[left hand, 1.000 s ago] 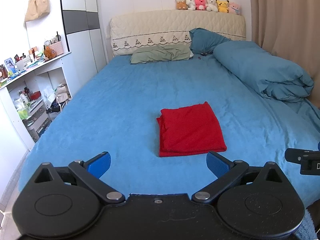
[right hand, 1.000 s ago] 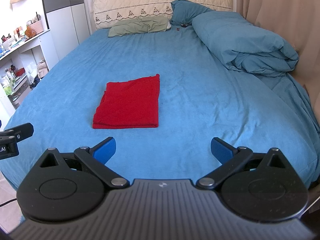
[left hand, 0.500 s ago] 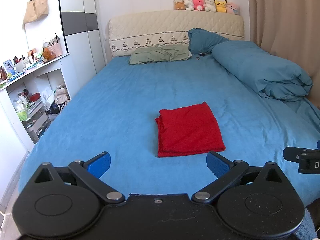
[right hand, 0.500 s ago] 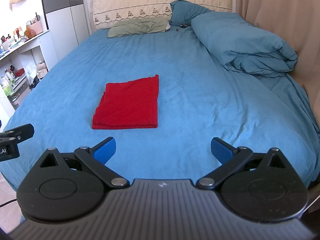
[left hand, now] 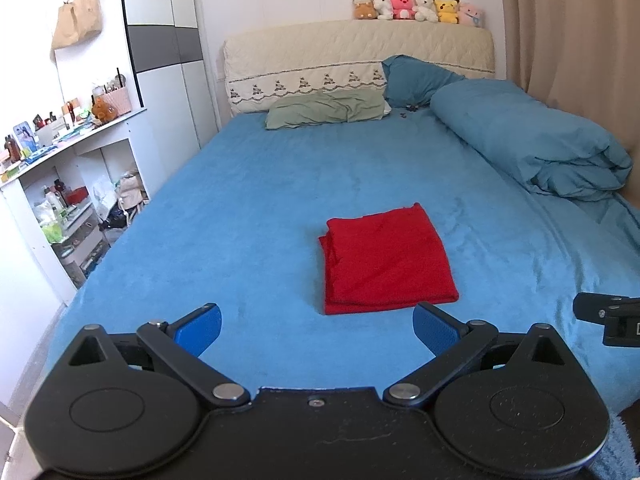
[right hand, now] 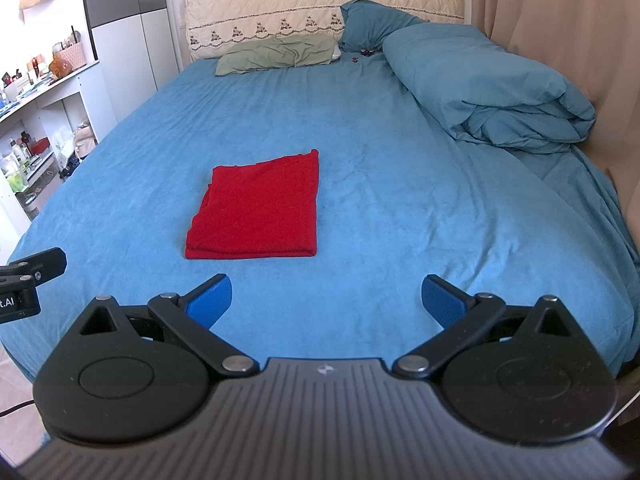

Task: Fold small clothes

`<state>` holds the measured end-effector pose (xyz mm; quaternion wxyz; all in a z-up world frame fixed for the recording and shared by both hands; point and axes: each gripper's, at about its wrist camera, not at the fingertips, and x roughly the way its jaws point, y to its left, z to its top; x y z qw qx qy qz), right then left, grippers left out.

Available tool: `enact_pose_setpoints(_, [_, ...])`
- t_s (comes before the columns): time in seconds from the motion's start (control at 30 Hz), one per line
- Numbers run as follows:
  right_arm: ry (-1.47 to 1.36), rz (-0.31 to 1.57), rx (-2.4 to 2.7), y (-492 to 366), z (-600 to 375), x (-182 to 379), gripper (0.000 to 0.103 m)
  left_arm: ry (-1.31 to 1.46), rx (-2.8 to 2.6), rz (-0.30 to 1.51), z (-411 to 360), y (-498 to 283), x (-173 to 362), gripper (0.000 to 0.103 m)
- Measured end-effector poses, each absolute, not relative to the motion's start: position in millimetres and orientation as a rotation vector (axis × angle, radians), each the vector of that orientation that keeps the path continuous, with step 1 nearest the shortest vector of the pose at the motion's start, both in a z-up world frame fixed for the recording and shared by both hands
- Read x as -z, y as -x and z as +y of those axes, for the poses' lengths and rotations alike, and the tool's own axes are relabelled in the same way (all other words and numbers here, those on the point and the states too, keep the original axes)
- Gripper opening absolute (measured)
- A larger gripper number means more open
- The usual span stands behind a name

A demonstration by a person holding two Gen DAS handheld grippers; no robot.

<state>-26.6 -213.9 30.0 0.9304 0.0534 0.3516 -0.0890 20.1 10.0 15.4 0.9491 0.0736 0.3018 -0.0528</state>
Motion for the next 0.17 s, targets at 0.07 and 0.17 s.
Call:
enact_pose_setpoints(0.07, [-0.110, 0.719, 0.184, 26.8, -211.6, -30.4, 0.103, -0.143, 0.113, 0.611, 11.0, -19.5, -15.4, 0.103])
enact_pose_setpoints(0.17, [-0.110, 0.719, 0.184, 26.8, -211.1, -30.4, 0.103, -0.142, 0.114, 0.605, 12.2, -19.0, -16.3, 0.103])
